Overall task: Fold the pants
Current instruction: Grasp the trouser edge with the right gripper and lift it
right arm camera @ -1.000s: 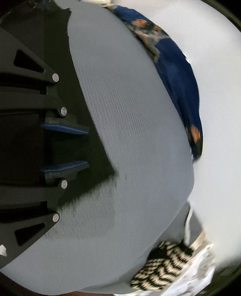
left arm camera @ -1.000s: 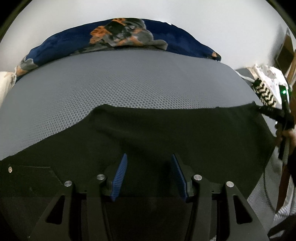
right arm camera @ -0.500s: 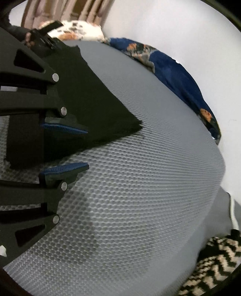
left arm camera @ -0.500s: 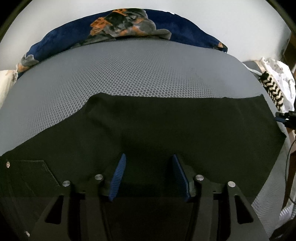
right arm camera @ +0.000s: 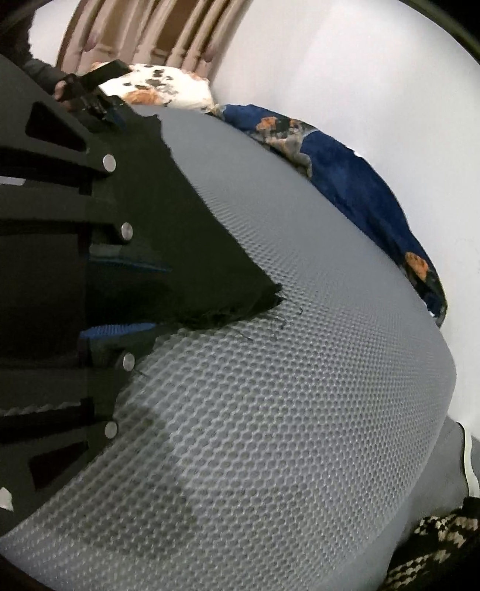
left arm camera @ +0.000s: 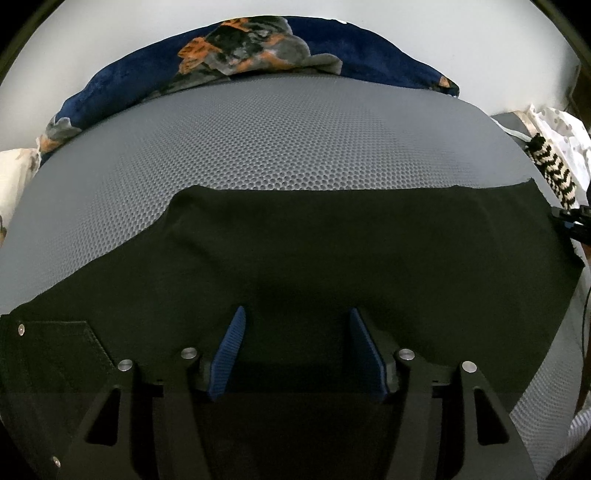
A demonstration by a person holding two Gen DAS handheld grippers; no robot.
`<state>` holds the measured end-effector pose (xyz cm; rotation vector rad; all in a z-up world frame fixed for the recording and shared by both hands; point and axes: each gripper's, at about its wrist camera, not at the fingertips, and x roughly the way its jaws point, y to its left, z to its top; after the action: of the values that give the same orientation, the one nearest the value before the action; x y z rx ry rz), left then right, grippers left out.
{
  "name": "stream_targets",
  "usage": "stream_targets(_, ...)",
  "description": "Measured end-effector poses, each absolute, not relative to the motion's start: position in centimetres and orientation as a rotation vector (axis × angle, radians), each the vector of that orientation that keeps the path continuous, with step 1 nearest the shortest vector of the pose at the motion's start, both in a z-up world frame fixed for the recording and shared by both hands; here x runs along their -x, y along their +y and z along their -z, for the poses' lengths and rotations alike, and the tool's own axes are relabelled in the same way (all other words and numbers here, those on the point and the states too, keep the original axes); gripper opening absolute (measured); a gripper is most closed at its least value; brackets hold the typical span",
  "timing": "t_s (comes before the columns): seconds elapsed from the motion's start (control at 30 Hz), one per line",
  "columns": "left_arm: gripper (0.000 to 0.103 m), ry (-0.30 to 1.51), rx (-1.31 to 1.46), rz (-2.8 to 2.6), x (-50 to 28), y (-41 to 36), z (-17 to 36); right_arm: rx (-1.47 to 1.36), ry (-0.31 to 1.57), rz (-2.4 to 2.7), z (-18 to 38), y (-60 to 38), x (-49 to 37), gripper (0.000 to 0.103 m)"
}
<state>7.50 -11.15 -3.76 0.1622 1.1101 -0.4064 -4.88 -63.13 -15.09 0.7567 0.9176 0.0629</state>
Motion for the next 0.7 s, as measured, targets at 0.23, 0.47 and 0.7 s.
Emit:
stream_targets(0.23,0.062,1.095,-0.161,0.397,-7.3,-11.3,4.0,-0.765,0.914,-0.028,14.8,-61.7,5.0,0.009)
stream_targets(0.47,0.062,1.093,-0.137,0.407,-7.4,-11.1,3.9,-0.784,0.870,-0.002,12.1,-59.5,6.0,0.008)
stream_targets(0.7,0.062,1.069,-0.046,0.389,-7.1,-9.5,2.6,-0.762,0.866,-0.070,8.3,-54.2,6.0,0.008)
